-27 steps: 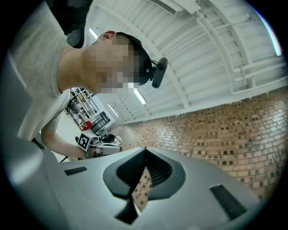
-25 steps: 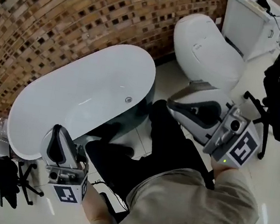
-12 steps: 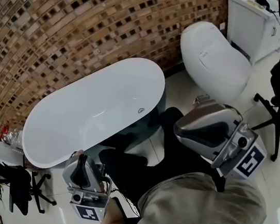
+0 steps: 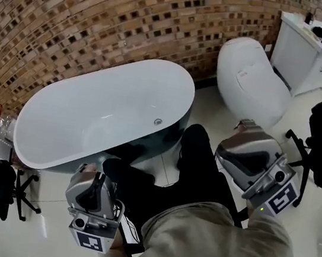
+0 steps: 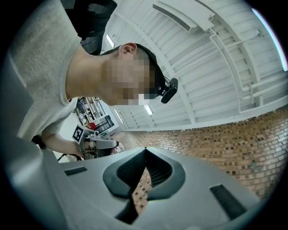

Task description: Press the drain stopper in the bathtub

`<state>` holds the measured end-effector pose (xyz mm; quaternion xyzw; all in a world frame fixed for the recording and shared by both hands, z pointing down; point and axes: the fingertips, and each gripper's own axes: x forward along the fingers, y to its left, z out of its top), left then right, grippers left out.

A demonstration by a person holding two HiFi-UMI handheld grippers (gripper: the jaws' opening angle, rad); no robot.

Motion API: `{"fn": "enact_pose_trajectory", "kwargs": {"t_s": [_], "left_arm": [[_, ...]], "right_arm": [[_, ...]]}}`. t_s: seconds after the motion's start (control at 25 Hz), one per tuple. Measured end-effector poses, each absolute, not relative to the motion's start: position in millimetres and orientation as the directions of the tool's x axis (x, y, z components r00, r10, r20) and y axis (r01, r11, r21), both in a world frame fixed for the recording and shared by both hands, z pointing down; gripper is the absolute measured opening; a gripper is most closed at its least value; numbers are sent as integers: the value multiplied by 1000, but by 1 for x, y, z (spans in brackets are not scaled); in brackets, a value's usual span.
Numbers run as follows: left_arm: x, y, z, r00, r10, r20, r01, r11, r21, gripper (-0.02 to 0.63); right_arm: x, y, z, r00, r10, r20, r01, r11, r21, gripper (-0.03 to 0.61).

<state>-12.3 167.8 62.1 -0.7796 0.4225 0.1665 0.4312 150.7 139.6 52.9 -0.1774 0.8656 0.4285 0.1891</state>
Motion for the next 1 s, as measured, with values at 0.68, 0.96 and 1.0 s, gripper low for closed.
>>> {"fn": "enact_pose_trajectory", "kwargs": {"t_s": [0.68,0.96,1.0], "left_arm": [[-8,165,70,595,-522,-611,-798,-294,-526,3],[-6,163,73,604,-523,-602,-791,-304,-530,3],[-6,163,73,605,-523,-601,-791,-304,-531,3]], "right_arm": [[148,135,60,-878,-146,-456,-455,554,697,2],[146,133,63,-879,-152,-451,-454,555,697,2],[146,133,63,-879,-152,-451,-454,555,697,1]]}}
